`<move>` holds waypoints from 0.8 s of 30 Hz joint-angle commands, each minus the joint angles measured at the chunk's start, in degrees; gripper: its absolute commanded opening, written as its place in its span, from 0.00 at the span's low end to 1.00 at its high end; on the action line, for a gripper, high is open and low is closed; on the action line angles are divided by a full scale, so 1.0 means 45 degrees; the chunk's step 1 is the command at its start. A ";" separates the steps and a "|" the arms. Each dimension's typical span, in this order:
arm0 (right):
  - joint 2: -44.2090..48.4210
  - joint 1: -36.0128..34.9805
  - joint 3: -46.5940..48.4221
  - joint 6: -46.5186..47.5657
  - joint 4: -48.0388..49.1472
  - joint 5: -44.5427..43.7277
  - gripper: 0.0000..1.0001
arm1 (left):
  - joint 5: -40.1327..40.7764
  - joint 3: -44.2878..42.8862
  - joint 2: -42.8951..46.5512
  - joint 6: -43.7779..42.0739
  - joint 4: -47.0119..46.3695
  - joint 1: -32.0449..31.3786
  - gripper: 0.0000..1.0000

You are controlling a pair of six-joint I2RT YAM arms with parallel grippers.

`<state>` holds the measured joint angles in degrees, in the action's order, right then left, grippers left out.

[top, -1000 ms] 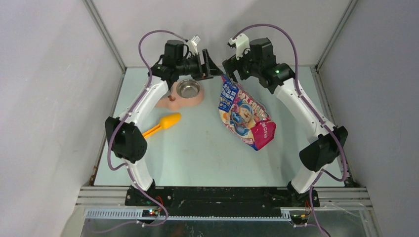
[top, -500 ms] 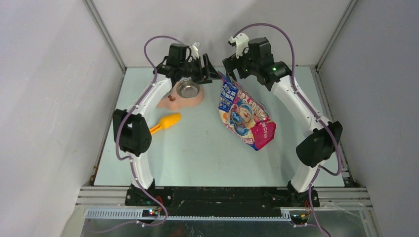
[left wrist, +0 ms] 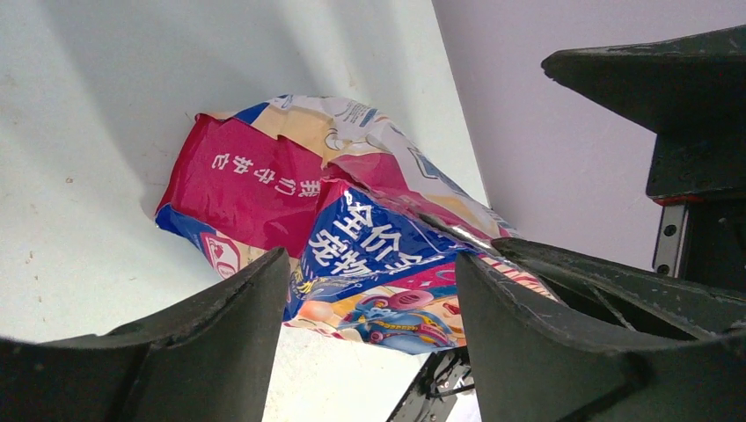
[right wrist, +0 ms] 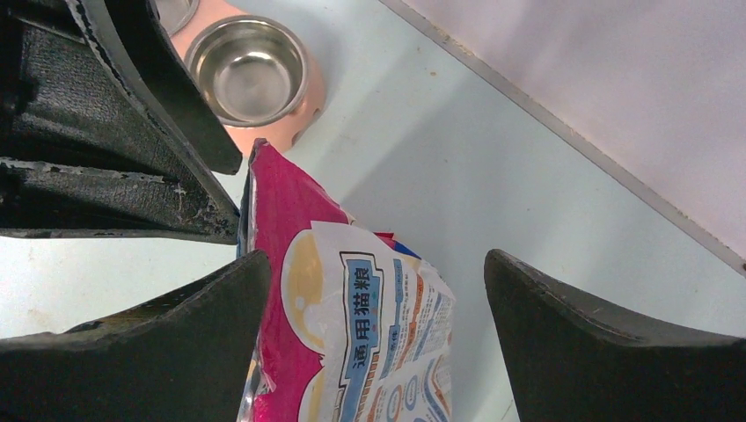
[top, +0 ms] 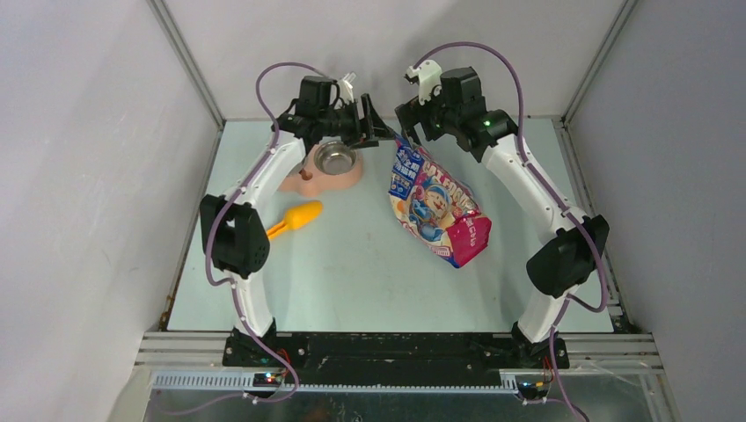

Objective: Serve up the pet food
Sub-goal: Open the pet food bag at the center of the board.

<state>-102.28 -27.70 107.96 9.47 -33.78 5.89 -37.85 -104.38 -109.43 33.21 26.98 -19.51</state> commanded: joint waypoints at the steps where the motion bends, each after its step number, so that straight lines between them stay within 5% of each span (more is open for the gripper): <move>1: 0.0389 -0.0199 0.0232 0.0013 0.0020 0.0705 0.94 | -0.0523 -0.0300 0.0821 0.0266 -0.0678 0.0131 0.75; 17: 0.0596 -0.0289 -0.0167 0.0231 -0.0001 0.0547 0.95 | -0.1105 0.1011 0.1223 0.0872 -0.1868 0.0146 0.75; 24: 0.0592 -0.0108 -0.0123 0.0050 -0.0002 0.0235 0.94 | -0.1108 0.1580 0.1037 0.0975 -0.2330 0.0036 0.62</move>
<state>-102.19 -28.03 107.15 9.98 -33.76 7.18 -42.00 -96.92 -106.72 36.99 19.35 -19.20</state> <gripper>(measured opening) 0.945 0.636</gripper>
